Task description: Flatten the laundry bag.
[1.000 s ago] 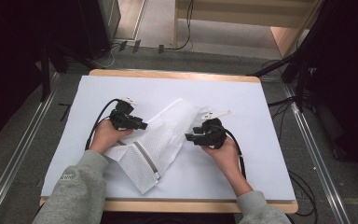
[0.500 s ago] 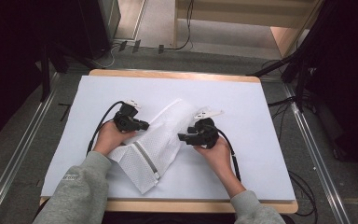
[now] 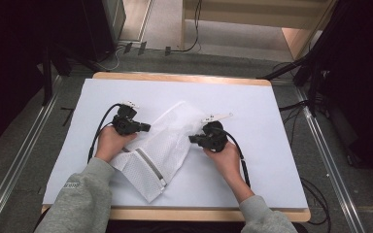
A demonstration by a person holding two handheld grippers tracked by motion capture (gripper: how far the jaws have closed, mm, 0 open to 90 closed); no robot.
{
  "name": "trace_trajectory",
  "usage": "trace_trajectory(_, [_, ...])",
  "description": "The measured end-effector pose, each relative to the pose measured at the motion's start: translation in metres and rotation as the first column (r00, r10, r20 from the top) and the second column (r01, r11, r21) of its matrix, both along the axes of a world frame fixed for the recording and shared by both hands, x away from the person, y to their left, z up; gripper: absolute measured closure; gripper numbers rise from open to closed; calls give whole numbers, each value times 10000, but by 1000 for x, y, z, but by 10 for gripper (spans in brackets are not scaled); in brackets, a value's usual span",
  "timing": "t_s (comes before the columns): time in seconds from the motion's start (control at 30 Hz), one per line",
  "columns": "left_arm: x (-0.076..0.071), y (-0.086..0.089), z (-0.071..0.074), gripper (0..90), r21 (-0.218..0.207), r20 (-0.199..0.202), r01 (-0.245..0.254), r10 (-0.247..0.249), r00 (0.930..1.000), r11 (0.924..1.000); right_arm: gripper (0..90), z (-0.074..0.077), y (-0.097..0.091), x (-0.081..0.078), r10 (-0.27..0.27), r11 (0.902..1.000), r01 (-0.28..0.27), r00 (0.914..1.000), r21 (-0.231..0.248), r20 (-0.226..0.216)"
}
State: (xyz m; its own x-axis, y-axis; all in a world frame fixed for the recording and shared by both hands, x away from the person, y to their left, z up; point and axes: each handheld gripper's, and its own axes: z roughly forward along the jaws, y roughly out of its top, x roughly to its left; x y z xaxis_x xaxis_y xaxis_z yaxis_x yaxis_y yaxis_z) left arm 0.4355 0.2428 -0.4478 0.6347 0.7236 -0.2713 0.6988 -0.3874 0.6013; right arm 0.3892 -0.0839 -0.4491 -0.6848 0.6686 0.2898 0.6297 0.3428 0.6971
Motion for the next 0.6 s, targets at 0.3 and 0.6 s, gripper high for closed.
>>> trace_trajectory(0.3, [-2, 38, 8, 900, -527, 56, -1243, 1248, 9922, 9908, 900, 6, -19, 7, -255, 9996, 256, 9996, 133, -70])
trace_trajectory(0.6, [-20, 64, 8, 900, -812, -346, -1796, 1773, 9835, 9804, 900, -4, -33, 23, -486, 9986, 471, 9966, -235, -672])
